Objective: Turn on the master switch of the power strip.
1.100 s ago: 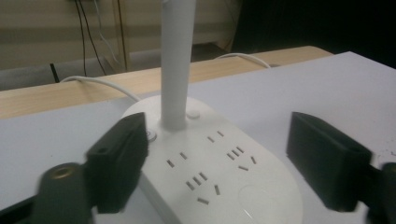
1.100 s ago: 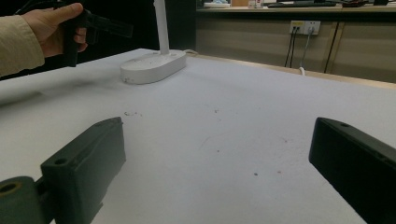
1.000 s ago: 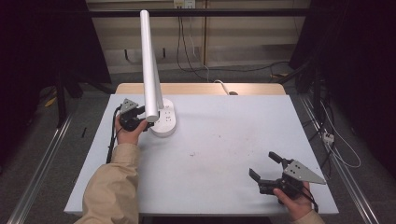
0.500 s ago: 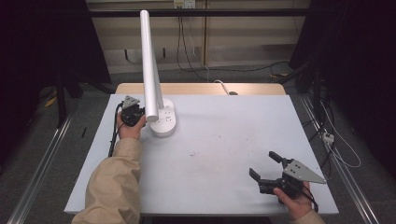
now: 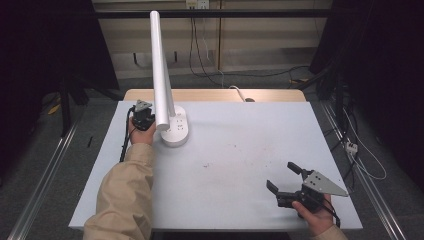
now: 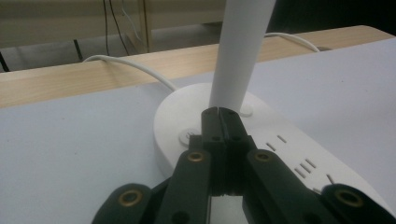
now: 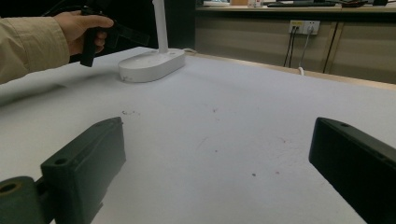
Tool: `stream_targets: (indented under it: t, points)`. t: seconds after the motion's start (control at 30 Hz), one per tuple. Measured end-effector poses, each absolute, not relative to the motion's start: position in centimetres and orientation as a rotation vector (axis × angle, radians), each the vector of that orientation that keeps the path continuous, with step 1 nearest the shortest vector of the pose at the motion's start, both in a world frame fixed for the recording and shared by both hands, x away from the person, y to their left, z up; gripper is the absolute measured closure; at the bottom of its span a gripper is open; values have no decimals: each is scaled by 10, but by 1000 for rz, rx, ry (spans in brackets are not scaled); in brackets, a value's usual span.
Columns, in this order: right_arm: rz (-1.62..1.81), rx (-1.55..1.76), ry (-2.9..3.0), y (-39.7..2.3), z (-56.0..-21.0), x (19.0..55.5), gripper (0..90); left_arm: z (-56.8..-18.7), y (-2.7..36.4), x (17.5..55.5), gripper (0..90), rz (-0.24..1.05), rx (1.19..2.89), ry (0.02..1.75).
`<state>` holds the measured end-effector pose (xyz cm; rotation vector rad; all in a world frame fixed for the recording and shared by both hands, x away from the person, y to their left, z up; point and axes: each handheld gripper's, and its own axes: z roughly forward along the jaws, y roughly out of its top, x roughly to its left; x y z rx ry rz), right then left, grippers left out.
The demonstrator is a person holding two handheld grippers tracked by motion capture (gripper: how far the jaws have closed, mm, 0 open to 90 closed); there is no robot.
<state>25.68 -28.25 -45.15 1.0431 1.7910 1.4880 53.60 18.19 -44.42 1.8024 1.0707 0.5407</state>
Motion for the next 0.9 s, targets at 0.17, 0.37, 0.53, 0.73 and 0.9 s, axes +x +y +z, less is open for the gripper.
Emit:
stream_targets:
  t: [0.17, 0.37, 0.53, 0.73, 0.9]
  points:
    - [1490, 1039, 1791, -282, -451, 257, 33, -444, 179, 542, 900, 557, 1803, 1070]
    - [1492, 1045, 1787, -282, -451, 256, 33, -449, 177, 547, 900, 552, 1806, 1094]
    - [1493, 1047, 1788, -282, -451, 257, 32, -453, 176, 549, 900, 552, 1818, 1099]
    - [1497, 1045, 1789, -282, -451, 257, 32, -455, 174, 552, 900, 561, 1818, 1102]
    - [1501, 1045, 1792, -282, -451, 257, 32, -458, 175, 553, 900, 563, 1813, 1108]
